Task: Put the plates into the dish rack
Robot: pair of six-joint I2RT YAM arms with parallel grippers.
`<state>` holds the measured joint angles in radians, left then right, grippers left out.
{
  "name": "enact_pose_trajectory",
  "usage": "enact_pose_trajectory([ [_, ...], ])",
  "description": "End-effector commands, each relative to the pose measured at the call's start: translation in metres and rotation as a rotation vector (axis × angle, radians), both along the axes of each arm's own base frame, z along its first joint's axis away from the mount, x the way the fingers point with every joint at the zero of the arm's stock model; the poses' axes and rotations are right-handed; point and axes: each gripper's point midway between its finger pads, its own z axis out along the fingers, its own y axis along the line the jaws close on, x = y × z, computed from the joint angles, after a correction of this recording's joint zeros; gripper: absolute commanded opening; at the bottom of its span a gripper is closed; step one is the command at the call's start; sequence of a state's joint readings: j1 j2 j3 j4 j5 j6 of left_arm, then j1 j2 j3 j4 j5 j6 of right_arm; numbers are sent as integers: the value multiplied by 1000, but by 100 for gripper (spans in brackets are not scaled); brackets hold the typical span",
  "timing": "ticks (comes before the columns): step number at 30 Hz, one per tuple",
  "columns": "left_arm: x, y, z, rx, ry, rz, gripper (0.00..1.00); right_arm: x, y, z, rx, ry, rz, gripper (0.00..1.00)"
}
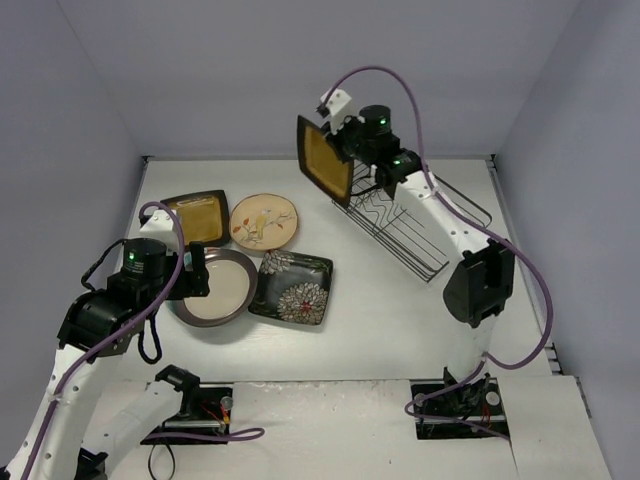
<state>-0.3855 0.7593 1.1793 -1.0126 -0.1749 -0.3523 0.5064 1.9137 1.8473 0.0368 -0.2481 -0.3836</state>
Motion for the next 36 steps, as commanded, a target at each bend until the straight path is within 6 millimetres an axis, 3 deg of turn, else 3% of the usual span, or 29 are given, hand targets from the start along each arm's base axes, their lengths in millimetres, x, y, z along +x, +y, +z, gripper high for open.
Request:
enact_pose_trajectory([
  [1, 12, -5, 11, -13, -51, -8, 80, -26, -57, 212, 184, -497, -34, 0],
  [4, 15, -6, 11, -6, -52, -9, 80, -28, -86, 235, 182, -551, -51, 0],
  [8, 19, -7, 9, 0, -48, -14, 80, -21, -131, 248, 147, -589, -94, 0],
  [9, 21, -8, 10, -2, -50, -15, 80, -17, -153, 250, 126, -603, -124, 0],
  [11, 23, -9, 7, 6, -43, -19, 80, -13, -168, 244, 89, -606, -121, 0],
  [12, 25, -10, 8, 2, -49, -20, 80, -10, -185, 243, 51, -622, -141, 0],
  [15, 29, -10, 5, 10, -47, -18, 80, -6, -202, 230, 9, -617, -112, 0],
  [16, 31, -12, 4, 9, -45, -24, 80, -3, -217, 228, -15, -625, -117, 0],
  [18, 34, -14, 3, 11, -40, -28, 80, -3, -219, 216, -41, -621, -75, 0],
  [19, 35, -15, 3, 9, -38, -32, 80, 0, -233, 213, -67, -629, -92, 0],
  [26, 46, -22, -7, 13, -4, -45, 80, 19, -252, 188, -112, -604, -63, 0],
  [36, 55, -26, -17, 12, 10, -38, 80, 34, -247, 154, -116, -565, 0, 0],
])
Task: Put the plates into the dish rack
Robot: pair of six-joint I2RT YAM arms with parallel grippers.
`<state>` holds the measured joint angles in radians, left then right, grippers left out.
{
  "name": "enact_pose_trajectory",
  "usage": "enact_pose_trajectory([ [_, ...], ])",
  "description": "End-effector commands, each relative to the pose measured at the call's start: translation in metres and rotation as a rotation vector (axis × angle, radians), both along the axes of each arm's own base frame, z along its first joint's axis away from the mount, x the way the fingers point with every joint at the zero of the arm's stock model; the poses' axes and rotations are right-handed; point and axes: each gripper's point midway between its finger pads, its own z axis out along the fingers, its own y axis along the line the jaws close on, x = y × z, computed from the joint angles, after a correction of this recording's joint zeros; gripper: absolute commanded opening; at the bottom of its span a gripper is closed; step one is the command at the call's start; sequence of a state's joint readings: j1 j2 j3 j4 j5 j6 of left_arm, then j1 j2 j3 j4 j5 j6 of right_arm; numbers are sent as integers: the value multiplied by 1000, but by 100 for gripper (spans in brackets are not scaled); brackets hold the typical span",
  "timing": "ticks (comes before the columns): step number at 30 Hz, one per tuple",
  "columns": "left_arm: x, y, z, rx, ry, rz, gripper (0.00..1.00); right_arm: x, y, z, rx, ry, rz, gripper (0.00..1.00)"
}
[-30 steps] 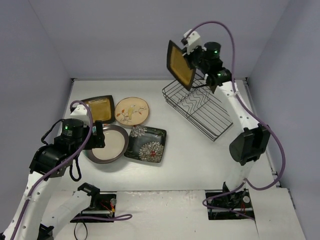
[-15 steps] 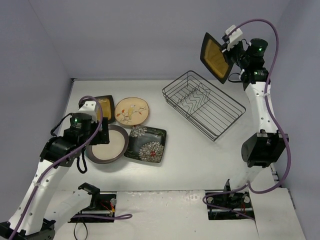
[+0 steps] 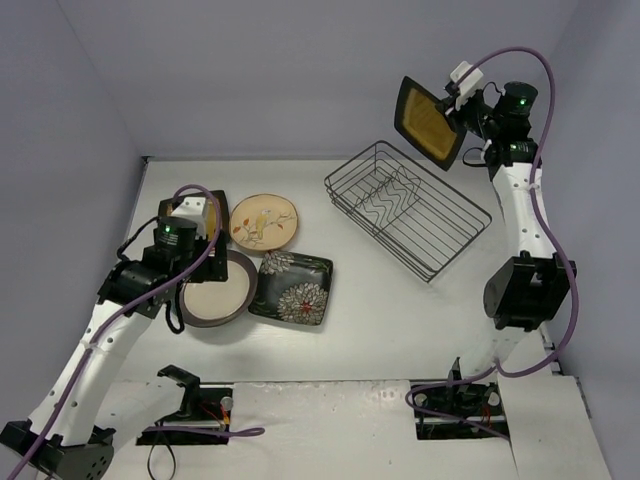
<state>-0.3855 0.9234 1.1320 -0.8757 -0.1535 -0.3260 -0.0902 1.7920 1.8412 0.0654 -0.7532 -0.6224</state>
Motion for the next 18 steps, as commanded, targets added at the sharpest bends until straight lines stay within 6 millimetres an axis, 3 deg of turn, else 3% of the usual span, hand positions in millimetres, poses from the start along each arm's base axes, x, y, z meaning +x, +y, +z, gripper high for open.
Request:
enact_pose_trajectory([
  [1, 14, -6, 11, -22, -61, -3, 80, -2, 10, 67, -60, -293, 71, 0],
  [18, 20, -12, -1, -18, -11, -14, 80, 23, 16, 8, -82, -246, 125, 0],
])
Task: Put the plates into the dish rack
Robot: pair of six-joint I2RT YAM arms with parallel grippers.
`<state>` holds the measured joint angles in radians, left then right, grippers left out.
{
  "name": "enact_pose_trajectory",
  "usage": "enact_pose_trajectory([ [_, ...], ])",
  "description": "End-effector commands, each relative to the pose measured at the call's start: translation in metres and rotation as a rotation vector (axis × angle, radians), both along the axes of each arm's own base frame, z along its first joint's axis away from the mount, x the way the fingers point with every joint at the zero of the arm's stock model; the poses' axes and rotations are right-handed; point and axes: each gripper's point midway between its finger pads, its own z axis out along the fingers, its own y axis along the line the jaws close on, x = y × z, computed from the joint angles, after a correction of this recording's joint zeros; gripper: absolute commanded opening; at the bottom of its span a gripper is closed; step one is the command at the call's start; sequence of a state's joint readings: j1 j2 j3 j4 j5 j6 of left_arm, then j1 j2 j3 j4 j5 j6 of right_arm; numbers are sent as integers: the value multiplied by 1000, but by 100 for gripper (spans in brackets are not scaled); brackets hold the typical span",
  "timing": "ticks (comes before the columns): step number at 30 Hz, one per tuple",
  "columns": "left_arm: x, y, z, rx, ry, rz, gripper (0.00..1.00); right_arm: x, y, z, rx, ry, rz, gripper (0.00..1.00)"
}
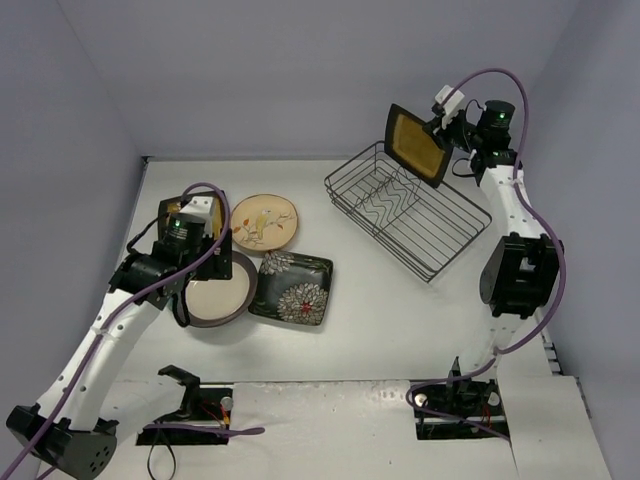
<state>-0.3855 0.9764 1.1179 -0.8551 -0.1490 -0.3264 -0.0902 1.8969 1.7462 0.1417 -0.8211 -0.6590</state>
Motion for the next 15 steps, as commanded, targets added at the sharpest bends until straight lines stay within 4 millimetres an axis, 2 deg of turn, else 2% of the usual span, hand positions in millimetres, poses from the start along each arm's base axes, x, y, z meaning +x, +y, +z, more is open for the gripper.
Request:
enact_pose_trajectory([
  [1, 12, -9, 13, -33, -55, -14, 80, 2, 8, 86, -61, -345, 57, 0],
  [15, 15, -12, 8, -40, -40, -18, 80, 16, 15, 35, -33, -283, 82, 0],
])
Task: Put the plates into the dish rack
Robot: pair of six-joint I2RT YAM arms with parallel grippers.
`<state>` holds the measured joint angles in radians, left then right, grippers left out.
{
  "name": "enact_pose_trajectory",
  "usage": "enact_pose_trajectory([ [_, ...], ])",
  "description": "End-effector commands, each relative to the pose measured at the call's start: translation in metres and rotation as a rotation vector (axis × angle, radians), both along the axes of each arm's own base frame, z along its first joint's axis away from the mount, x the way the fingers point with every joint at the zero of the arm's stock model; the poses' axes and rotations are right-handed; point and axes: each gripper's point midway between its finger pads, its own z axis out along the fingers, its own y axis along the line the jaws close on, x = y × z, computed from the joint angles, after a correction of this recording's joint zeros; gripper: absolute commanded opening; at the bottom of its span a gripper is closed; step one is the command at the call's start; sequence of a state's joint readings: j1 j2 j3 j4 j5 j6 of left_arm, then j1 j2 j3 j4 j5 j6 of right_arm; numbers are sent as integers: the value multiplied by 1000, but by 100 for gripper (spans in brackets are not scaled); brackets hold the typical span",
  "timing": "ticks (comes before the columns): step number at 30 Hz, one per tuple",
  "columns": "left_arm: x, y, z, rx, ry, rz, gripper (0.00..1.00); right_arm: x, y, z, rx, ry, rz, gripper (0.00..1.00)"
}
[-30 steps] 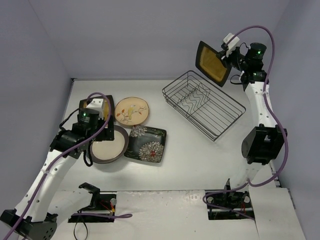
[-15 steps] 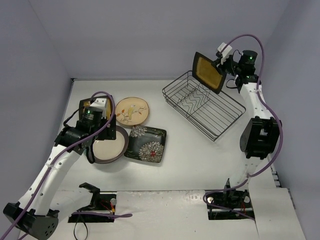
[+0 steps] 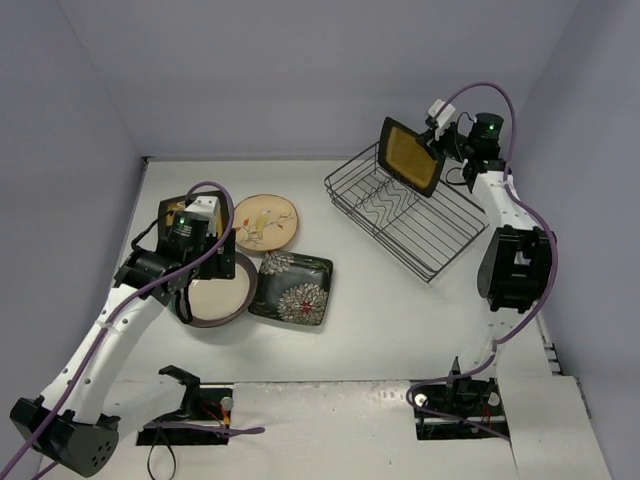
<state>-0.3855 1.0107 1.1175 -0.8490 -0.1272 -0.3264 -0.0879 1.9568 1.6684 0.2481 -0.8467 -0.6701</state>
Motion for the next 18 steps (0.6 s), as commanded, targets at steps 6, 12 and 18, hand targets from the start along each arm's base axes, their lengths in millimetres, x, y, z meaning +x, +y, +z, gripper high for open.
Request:
enact_pose_trajectory([
  [6, 12, -6, 21, -45, -97, 0, 80, 10, 18, 55, 17, -272, 67, 0],
  [12, 7, 0, 25, -38, -111, 19, 80, 11, 19, 43, 33, -245, 51, 1],
  [18, 1, 3, 22, -25, -95, 24, 80, 8, 15, 45, 43, -240, 8, 25],
])
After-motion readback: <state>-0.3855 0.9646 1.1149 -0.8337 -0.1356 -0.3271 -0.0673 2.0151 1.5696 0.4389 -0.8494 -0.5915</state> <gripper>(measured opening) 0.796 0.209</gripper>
